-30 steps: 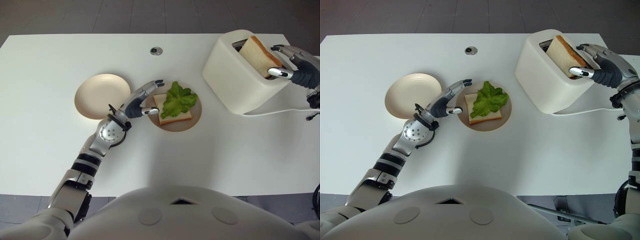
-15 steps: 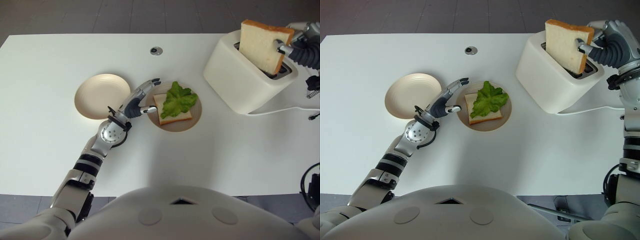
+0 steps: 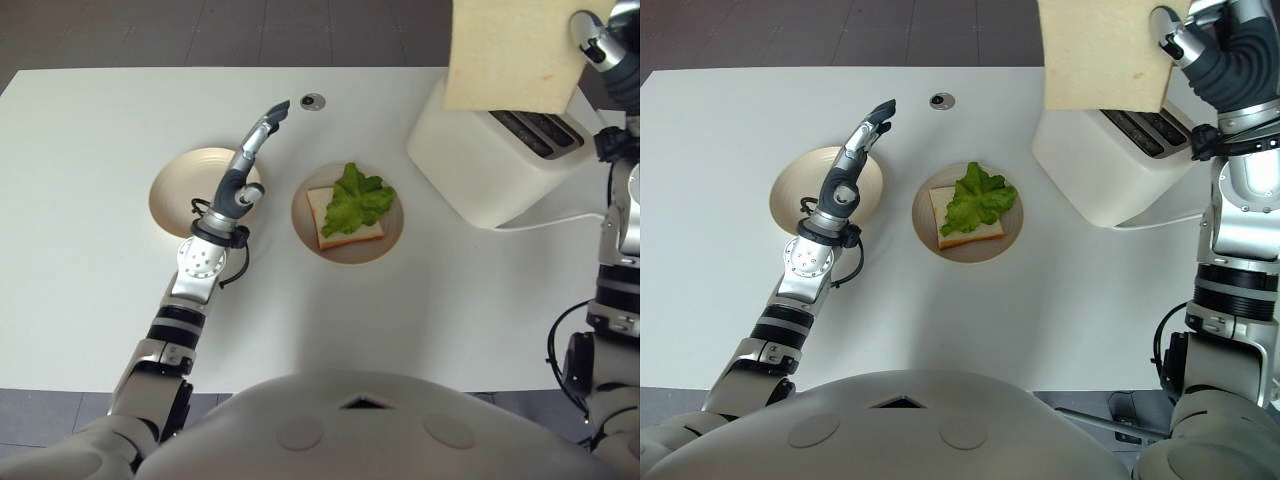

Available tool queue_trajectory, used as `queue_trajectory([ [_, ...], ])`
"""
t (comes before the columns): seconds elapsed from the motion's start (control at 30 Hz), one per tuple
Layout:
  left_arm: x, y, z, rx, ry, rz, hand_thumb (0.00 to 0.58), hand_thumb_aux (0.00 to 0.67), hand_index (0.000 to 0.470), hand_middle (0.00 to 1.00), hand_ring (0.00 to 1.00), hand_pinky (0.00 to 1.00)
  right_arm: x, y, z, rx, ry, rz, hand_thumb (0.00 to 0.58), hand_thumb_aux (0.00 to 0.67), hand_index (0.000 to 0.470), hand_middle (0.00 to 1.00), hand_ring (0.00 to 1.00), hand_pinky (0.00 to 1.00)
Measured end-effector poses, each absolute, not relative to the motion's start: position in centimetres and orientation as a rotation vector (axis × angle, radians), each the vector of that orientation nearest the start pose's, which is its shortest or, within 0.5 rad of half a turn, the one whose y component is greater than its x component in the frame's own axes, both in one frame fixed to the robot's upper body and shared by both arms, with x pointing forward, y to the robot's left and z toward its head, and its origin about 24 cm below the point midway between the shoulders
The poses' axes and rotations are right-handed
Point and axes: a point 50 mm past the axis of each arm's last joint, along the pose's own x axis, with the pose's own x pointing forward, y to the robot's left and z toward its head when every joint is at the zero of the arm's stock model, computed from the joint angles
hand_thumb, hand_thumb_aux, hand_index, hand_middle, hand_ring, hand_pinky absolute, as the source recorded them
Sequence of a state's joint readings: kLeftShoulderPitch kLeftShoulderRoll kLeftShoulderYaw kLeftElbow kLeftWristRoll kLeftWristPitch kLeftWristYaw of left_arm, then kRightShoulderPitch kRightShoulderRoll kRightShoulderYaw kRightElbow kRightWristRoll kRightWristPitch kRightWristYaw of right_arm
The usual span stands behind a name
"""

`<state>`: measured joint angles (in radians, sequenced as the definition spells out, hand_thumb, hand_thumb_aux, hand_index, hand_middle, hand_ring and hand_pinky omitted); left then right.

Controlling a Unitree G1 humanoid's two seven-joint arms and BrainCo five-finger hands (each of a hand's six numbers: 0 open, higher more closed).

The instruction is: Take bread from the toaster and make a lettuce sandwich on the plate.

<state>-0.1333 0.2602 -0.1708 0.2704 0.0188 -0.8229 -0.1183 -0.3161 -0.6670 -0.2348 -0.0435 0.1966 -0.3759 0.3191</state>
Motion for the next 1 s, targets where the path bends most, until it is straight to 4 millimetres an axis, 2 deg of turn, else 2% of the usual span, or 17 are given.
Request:
queue_trajectory([
  [0.07, 25.0, 14.4, 8.3, 0.229, -0.660, -0.382, 0.000, 0.000, 0.000, 0.00, 0.00, 0.00, 27.2, -23.8, 21.6, -0.514, -0.697, 0.289, 0.580, 0.670, 0.470, 1.00, 1.00, 1.00],
  [0.27, 25.0, 15.8, 8.8, 0.058, -0.697, -0.358, 0.000, 0.000, 0.000, 0.00, 0.00, 0.00, 29.2, -19.9, 15.4, -0.303, -0.469, 0.490, 0.580, 0.670, 0.470, 1.00, 1.00, 1.00],
  [0.33, 25.1, 16.1, 8.8, 0.035, -0.700, -0.356, 0.000, 0.000, 0.000, 0.00, 0.00, 0.00, 29.2, -18.9, 13.8, -0.271, -0.415, 0.540, 0.580, 0.670, 0.470, 1.00, 1.00, 1.00],
  [0.4, 25.1, 16.1, 8.8, 0.023, -0.703, -0.365, 0.000, 0.000, 0.000, 0.00, 0.00, 0.00, 28.7, -17.4, 10.8, -0.227, -0.302, 0.602, 0.580, 0.670, 0.470, 1.00, 1.00, 1.00],
  [0.57, 25.1, 16.1, 8.8, 0.015, -0.709, -0.378, 0.000, 0.000, 0.000, 0.00, 0.00, 0.00, 28.0, -16.4, 6.6, -0.194, -0.114, 0.680, 0.580, 0.670, 0.470, 1.00, 1.00, 1.00],
  [0.73, 24.8, 15.7, 8.7, 0.023, -0.712, -0.419, 0.000, 0.000, 0.000, 0.00, 0.00, 0.00, 28.0, -16.2, 4.2, -0.163, -0.034, 0.630, 0.580, 0.670, 0.470, 1.00, 1.00, 1.00],
  [1.0, 24.2, 14.0, 7.5, 0.134, -0.685, -0.513, 0.000, 0.000, 0.000, 0.00, 0.00, 0.00, 29.0, -17.1, 4.5, -0.118, -0.067, 0.508, 0.580, 0.670, 0.470, 1.00, 1.00, 1.00],
])
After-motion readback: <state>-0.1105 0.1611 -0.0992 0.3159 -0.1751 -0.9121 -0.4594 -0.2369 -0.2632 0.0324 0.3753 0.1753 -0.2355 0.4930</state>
